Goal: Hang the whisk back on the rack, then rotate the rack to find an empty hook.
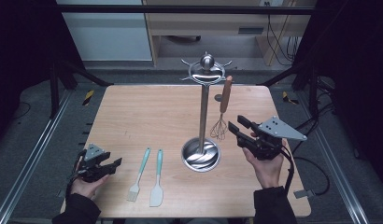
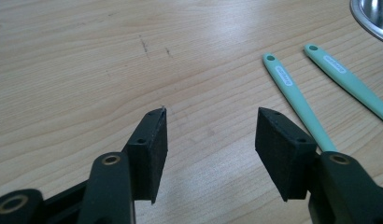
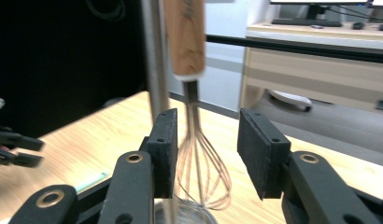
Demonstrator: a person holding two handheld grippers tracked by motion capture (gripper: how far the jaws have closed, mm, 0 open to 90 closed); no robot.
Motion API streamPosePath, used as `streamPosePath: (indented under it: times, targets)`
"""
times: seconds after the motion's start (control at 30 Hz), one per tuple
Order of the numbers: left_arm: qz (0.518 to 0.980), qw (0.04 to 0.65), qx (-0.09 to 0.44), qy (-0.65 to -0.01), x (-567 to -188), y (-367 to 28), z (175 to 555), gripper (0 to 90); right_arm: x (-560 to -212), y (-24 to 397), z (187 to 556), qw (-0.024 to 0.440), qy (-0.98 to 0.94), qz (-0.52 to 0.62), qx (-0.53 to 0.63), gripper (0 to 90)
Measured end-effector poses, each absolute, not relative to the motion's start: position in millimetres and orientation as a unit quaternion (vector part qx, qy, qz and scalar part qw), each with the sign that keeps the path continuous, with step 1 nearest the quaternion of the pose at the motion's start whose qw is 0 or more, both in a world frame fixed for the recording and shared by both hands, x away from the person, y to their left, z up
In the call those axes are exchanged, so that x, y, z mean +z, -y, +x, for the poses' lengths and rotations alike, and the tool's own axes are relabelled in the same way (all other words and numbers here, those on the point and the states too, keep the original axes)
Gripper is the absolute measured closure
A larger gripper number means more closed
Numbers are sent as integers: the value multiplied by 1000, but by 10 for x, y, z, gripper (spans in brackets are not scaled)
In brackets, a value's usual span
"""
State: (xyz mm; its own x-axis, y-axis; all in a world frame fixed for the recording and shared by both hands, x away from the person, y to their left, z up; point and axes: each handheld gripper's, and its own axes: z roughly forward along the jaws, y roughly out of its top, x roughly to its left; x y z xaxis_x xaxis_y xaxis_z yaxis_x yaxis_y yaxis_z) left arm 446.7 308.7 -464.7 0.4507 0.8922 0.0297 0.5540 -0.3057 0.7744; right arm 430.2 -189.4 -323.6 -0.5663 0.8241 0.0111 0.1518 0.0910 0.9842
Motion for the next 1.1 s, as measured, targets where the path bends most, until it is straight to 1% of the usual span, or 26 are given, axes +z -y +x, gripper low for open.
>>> streamPosePath:
  times: [0.07, 0.13, 0.23, 0.3, 0.37, 0.4, 0.43, 0.47, 0.53, 0.6, 0.63, 0.7, 0.77, 0.87, 1.1]
  targets:
    - [773, 361, 235, -466, -4650, -3087, 4465, 450, -3246, 1926, 4290, 304, -679, 367, 558, 611]
    - [772, 363, 237, -464, -4647, -3090, 4465, 452, -3254, 1954, 4284, 307, -679, 372, 553, 614]
    - [772, 365, 240, -462, -4645, -3097, 4466, 457, -3253, 1984, 4274, 321, -672, 377, 551, 583]
    - [771, 366, 240, -462, -4645, -3101, 4467, 459, -3243, 1995, 4266, 332, -666, 378, 551, 582]
    - [770, 368, 241, -463, -4642, -3102, 4461, 459, -3227, 2005, 4256, 337, -661, 380, 552, 551]
    - [768, 368, 245, -462, -4636, -3108, 4459, 460, -3222, 2008, 4252, 345, -658, 379, 551, 556]
    - [766, 370, 244, -465, -4634, -3110, 4456, 462, -3212, 2011, 4249, 342, -658, 374, 557, 569]
    - [765, 371, 245, -466, -4632, -3114, 4457, 464, -3198, 2012, 4252, 332, -662, 378, 556, 563]
    - [765, 370, 244, -467, -4631, -3120, 4459, 465, -3181, 2004, 4251, 337, -663, 378, 551, 538]
    - [767, 368, 242, -467, -4629, -3122, 4457, 467, -3162, 2003, 4255, 332, -661, 380, 556, 495]
    - [766, 370, 243, -467, -4630, -3118, 4458, 467, -3145, 1998, 4259, 331, -658, 385, 556, 493]
    - [768, 368, 241, -466, -4629, -3111, 4457, 468, -3114, 1997, 4266, 325, -659, 381, 561, 533]
    - [769, 366, 240, -466, -4630, -3104, 4457, 467, -3072, 1987, 4255, 332, -656, 384, 558, 544]
    - [770, 365, 237, -467, -4634, -3098, 4458, 467, -3020, 1987, 4252, 326, -655, 386, 562, 571]
    - [773, 363, 227, -469, -4636, -3089, 4469, 452, -2884, 1969, 4267, 327, -655, 384, 563, 698]
